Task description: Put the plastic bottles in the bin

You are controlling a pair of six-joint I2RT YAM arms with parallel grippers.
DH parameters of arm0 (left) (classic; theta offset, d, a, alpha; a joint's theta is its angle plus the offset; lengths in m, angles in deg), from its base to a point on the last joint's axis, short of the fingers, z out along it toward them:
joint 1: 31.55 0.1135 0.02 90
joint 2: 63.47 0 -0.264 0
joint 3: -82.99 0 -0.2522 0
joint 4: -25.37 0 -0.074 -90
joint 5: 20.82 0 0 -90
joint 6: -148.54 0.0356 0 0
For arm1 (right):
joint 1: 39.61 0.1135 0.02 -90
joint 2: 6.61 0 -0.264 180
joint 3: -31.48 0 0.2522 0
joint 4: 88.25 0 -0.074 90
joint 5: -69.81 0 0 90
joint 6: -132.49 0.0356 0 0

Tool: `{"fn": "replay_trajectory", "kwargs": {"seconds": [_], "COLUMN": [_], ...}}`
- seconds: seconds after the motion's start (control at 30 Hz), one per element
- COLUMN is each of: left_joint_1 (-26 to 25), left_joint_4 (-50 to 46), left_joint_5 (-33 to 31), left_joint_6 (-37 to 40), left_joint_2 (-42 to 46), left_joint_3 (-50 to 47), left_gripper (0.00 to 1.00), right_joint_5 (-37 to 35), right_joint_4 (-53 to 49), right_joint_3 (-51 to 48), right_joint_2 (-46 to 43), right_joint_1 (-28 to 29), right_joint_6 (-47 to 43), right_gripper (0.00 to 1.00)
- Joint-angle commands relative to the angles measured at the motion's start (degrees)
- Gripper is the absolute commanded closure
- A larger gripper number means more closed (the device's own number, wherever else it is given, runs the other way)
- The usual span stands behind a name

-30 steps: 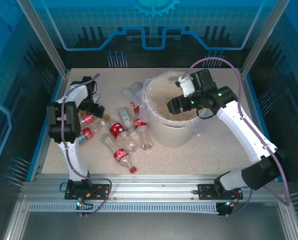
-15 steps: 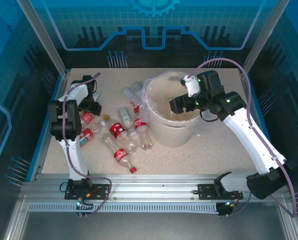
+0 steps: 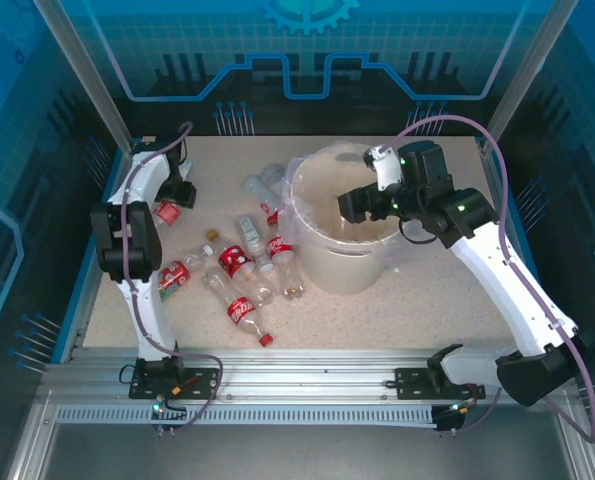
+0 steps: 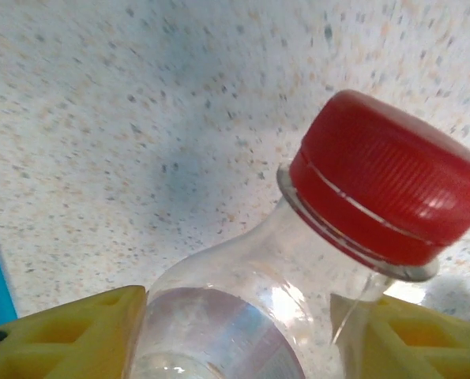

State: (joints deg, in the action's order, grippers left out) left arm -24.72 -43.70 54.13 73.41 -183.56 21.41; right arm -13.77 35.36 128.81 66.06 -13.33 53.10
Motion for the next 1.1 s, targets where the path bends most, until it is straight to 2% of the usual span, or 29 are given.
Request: {"fn": "replay_trajectory", "kwargs": {"seconds": [0.0, 0.17, 0.43, 0.53, 0.63, 0.7, 0.87, 0.97, 1.07], "left_joint_1": [0.87, 0.82, 1.26, 1.26, 1.12, 0.63, -1.14, -3.13, -5.16], "left_joint_4": [-4.00, -4.16, -0.24, 7.97, 22.10, 28.62, 37.81, 39.49, 39.31], "left_joint_5": [3.66, 12.11, 35.26, 46.16, 57.42, 59.84, 61.55, 62.23, 62.35], "left_joint_6": [-4.38, -9.60, -19.90, -26.04, -36.86, -42.37, -51.23, -53.64, -53.42], "left_joint_2": [7.06, 14.92, 26.97, 31.77, 36.09, 38.46, 42.50, 42.94, 43.01], "left_joint_3": [4.53, 7.04, 8.60, 4.46, -4.07, -8.47, -14.04, -15.17, -16.04], "left_gripper": [0.42, 0.44, 0.46, 0.49, 0.53, 0.55, 0.56, 0.56, 0.56], "right_joint_5": [0.47, 1.55, 4.38, 7.19, 9.16, 10.09, 11.80, 12.43, 12.03], "right_joint_4": [4.65, 6.98, 9.50, 11.73, 14.11, 14.97, 17.02, 18.78, 19.47], "right_joint_3": [-0.27, 0.91, 7.10, 10.01, 12.56, 14.59, 19.42, 21.74, 24.14], "right_joint_2": [-1.25, -0.09, 3.84, 6.25, 9.25, 11.54, 16.98, 20.17, 23.49], "right_joint_1": [1.39, 2.88, 5.98, 7.23, 9.08, 10.52, 13.66, 15.09, 16.20], "right_joint_6": [1.04, 0.56, 0.10, 0.93, 1.17, 1.17, 1.08, 1.17, 1.39], "right_gripper": [0.16, 0.16, 0.16, 0.16, 0.16, 0.16, 0.15, 0.13, 0.05]}}
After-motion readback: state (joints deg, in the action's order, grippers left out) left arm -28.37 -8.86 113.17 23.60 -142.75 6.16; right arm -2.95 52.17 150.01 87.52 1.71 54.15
